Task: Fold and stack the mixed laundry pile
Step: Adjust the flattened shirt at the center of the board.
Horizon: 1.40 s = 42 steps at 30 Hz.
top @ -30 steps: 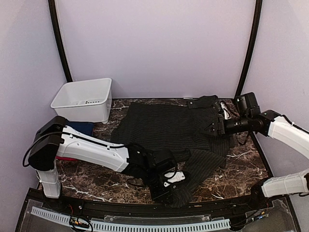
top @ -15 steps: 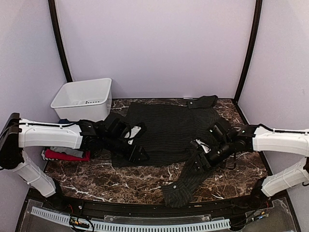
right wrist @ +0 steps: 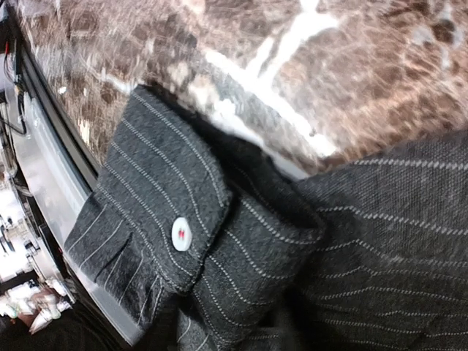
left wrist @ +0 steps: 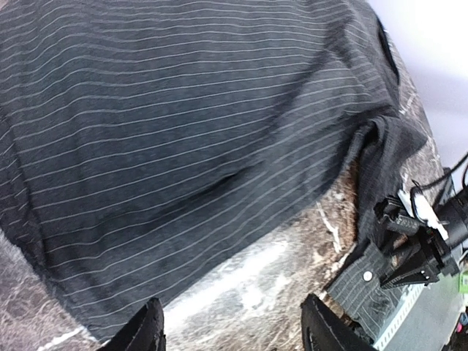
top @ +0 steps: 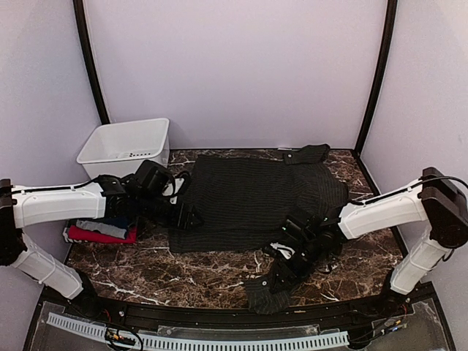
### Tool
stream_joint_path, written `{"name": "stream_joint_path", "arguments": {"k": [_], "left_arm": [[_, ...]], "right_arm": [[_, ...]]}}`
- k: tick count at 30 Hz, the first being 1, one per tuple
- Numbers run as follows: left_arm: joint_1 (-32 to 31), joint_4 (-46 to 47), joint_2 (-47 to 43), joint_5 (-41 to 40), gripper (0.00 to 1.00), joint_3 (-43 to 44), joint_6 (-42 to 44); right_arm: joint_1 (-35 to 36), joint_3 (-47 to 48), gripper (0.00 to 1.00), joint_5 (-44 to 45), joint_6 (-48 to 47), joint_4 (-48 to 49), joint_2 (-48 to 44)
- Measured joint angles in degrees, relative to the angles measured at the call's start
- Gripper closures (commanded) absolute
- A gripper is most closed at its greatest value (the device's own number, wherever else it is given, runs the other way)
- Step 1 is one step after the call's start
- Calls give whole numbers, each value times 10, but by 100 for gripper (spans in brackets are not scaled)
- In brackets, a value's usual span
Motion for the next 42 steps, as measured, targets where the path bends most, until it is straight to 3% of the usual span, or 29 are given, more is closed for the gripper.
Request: {"name": "stream_joint_path", "arguments": {"k": [2,6,15,21,27,35,36,42], "left_arm": [[12,-10,0,-3,37,-3,-5],[32,-26,0,-10,37,-8,-13],[61,-62,0,-32,38,-13,-31],[72,-64,0,-18,43,-13,-30],[62,8,-63,51,40,-30,-17],[104,5,-89,27,40,-28,-49],[116,5,-90,26,40,-33,-57],[162,2,-91,44,38,-57,-66]], "right_arm": [[12,14,100,1,2,4,16],[22,51,100,10,2,-5,-8],[18,242,100,133,-7,-59,-252],[13,309,100,224,-17,-94,-291],[13,286,100,238,-12,-68,-255],[64,273,100,269,1,5,-6],[73,282,96,271,0,9,33],[126,375,50,207,-34,35,173]]}}
